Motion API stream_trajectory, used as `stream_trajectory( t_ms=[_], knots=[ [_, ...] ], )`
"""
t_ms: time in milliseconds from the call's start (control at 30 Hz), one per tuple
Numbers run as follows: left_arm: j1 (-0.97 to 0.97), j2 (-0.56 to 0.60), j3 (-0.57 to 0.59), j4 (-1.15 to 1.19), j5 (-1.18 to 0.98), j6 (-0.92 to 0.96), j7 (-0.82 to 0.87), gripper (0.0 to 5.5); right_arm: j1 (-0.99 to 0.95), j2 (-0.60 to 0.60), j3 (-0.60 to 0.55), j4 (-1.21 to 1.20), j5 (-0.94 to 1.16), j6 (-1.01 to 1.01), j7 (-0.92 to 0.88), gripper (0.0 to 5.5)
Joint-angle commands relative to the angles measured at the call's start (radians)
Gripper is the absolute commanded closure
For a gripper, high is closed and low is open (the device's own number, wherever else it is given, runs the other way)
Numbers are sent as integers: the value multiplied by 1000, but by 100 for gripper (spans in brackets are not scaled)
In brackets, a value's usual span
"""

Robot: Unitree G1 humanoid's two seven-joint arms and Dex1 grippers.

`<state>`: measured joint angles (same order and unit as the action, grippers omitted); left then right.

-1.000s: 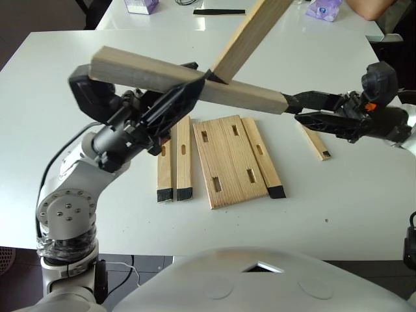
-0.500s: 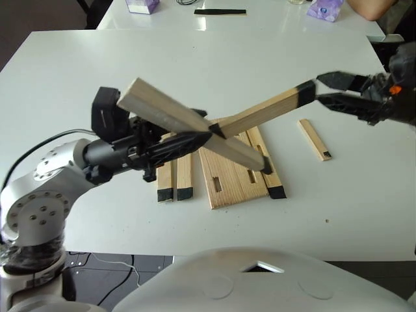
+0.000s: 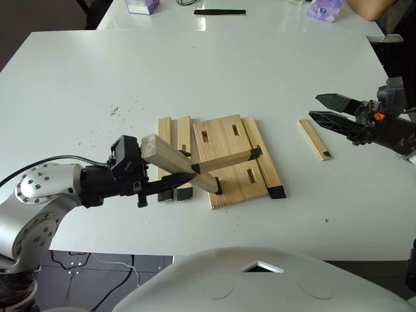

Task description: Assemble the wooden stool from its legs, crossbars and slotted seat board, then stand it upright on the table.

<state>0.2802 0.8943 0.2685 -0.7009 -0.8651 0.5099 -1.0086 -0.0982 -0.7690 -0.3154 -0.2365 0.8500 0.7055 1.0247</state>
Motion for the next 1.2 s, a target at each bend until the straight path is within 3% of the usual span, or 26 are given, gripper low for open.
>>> stream_trajectory(
  t_ms=[33,567,1200],
  knots=[
    [13,6,-32,21,81,-15,0,346,-2,4,0,-20,-1,-11,-5,240],
    [-47,5,-70,50,117,-52,39,346,-27,-2,40,-7,-29,-26,11,240],
    [-227,68,-310,145,262,-39,-16,346,-41,14,83,-14,-45,-37,19,240]
  ],
)
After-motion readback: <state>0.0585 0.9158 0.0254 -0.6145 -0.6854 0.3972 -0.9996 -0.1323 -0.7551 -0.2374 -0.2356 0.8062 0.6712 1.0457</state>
